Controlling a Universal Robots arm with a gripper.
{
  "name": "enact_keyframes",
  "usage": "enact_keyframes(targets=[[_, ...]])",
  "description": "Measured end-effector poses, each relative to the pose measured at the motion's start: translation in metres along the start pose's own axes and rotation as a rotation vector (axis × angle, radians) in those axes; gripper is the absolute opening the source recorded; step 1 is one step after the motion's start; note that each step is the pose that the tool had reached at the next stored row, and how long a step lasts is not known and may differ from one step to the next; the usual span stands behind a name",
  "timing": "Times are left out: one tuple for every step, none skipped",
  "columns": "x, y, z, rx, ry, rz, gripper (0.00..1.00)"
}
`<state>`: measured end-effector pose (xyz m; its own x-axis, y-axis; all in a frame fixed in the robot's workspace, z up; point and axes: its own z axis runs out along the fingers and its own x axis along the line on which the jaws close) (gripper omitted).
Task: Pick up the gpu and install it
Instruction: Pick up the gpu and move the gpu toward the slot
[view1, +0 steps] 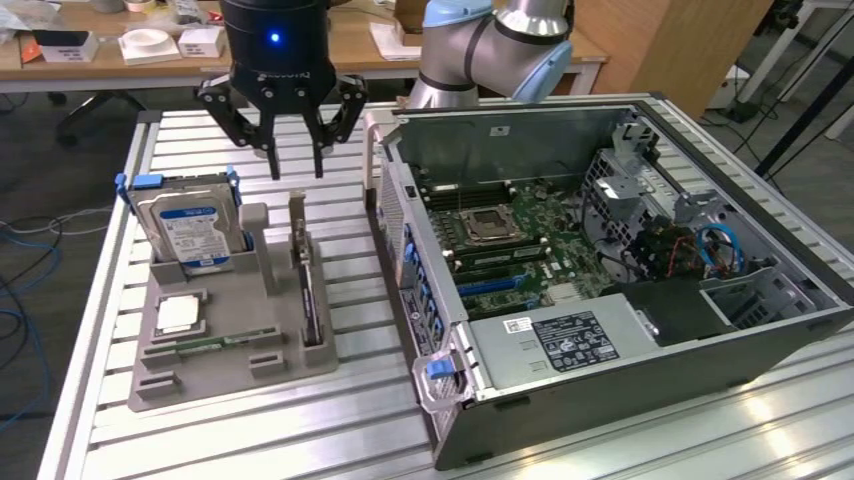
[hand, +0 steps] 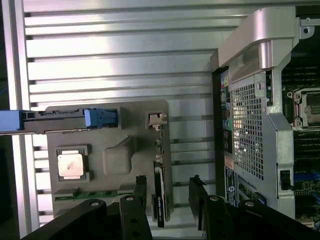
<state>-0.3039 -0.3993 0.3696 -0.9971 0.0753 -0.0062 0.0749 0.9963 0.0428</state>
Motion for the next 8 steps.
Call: enact_keyframes(targets=[[0.0000, 0.0000, 0.0004, 0.0000, 0.0000, 0.000, 0.47], [0.0000, 0.0000, 0.0008, 0.0000, 0.0000, 0.000, 0.47], [0.0000, -0.0001, 0.0013, 0.0000, 0.0000, 0.000, 0.47], [0.0000, -0.0001, 0.0018, 0.0000, 0.0000, 0.000, 0.47], [0.0000, -0.0001, 0.0022, 0.0000, 0.0000, 0.000, 0.47], [0.0000, -0.0001, 0.0026, 0.0000, 0.0000, 0.000, 0.47], [0.0000, -0.0001, 0.0030, 0.0000, 0.0000, 0.000, 0.47], [0.0000, -0.0001, 0.0034, 0.0000, 0.0000, 0.000, 0.47]])
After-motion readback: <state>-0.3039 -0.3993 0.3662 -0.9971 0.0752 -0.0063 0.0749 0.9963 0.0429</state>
